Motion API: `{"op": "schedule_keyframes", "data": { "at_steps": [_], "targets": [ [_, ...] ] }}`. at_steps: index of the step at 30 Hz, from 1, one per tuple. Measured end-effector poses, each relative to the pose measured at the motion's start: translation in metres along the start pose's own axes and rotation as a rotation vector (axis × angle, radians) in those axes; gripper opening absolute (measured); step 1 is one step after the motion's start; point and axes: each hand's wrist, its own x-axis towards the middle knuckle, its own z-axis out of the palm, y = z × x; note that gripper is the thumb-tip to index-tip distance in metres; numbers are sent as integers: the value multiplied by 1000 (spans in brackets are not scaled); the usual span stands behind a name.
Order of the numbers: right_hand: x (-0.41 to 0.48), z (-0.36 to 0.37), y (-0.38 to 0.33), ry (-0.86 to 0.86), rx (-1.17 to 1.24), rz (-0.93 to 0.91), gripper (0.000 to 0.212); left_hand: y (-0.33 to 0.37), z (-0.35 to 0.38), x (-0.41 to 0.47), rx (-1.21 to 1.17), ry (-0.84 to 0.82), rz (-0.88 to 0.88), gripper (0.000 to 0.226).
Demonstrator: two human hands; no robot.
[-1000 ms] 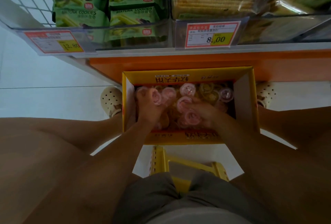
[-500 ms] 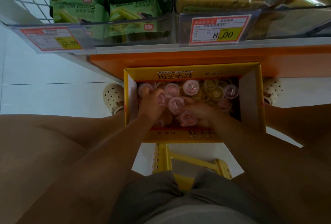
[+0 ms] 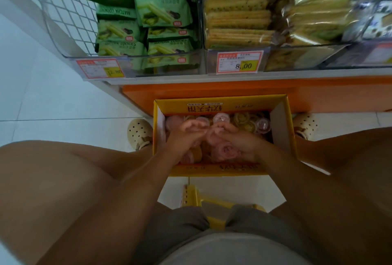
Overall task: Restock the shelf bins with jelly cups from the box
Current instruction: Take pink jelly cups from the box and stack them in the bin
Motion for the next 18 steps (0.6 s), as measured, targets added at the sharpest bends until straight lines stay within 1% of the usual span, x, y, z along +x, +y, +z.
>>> {"op": "schedule_keyframes", "data": {
  "at_steps": [3, 6, 7, 9, 11, 14, 16, 18],
  "targets": [
    [-24, 2, -9, 4, -44, -53, 18, 13, -3, -14, -59, -60, 36, 33],
    [-45, 10, -17, 9, -24, -156, 18, 25, -2, -31, -140, -112, 62, 35],
    [-51, 13, -20, 17, -27, -184, 19, 28, 0, -36, -163, -105, 67, 33],
    [-63, 18, -25, 42, -33, -208, 20, 35, 3, -46, -207, -33, 78, 32],
    [-74, 22, -29, 46, -8, -211, 21, 42, 3, -52, -265, 26, 88, 41],
    [-90, 28, -36, 36, -4, -280, 30, 54, -3, -59, -305, 14, 125, 49],
    [-98, 32, -43, 74, 6, -340, 35, 67, -7, -64, -268, 18, 144, 44],
    [-105, 35, -54, 148, 16, -347, 33, 84, -8, -73, -237, 28, 184, 27]
  ]
}}
